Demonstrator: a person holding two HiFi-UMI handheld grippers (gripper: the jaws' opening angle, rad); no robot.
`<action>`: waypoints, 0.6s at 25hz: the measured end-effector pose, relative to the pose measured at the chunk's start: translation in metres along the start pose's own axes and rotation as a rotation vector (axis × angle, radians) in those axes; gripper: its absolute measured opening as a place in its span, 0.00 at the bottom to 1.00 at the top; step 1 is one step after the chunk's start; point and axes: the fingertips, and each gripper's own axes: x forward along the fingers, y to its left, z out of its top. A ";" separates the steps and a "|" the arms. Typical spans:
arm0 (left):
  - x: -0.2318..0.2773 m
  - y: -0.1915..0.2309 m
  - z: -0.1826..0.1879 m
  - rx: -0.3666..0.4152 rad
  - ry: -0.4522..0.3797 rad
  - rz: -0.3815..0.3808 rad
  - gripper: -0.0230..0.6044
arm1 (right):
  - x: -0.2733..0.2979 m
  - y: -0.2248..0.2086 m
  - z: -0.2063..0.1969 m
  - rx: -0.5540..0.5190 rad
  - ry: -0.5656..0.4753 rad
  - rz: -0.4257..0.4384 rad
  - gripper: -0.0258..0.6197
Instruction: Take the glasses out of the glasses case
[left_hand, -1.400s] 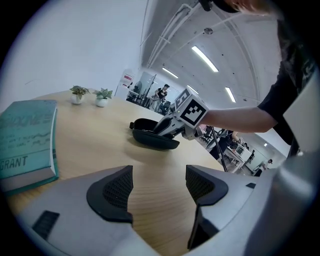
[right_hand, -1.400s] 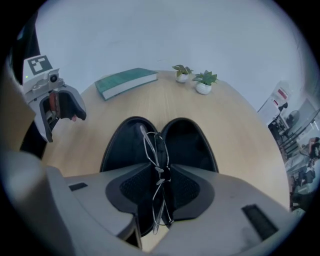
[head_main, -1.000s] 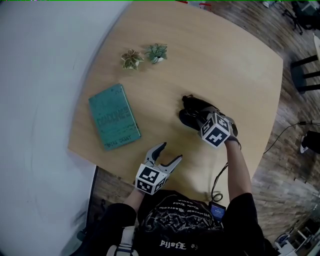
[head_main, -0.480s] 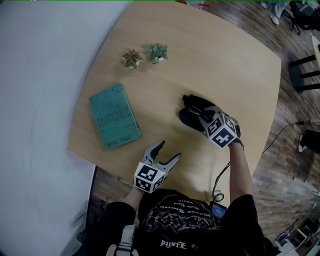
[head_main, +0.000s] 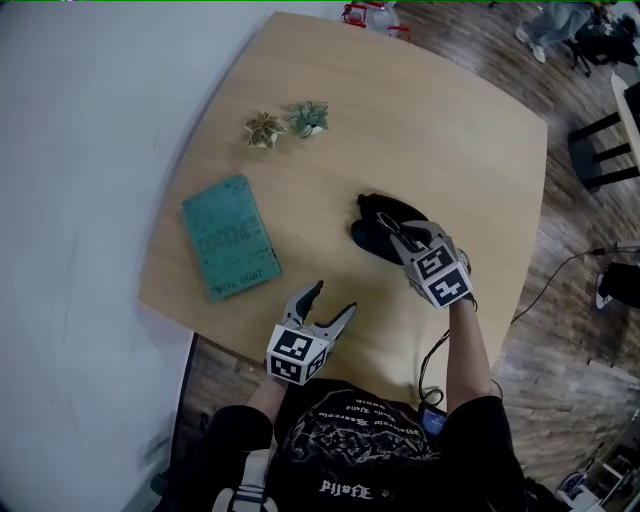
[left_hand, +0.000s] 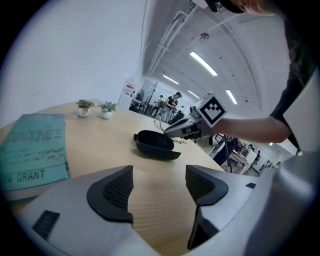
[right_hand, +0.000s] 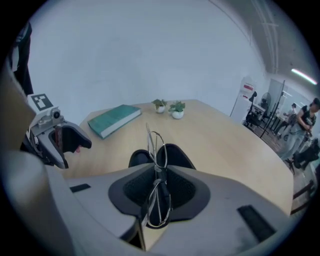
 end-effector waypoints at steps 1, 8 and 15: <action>-0.002 -0.002 0.003 -0.002 -0.012 0.007 0.57 | -0.007 0.000 0.004 0.015 -0.029 -0.011 0.17; -0.018 -0.028 0.022 0.027 -0.079 0.026 0.57 | -0.071 0.005 0.018 0.098 -0.218 -0.106 0.17; -0.036 -0.055 0.046 0.066 -0.158 0.047 0.57 | -0.131 0.016 0.021 0.135 -0.350 -0.181 0.17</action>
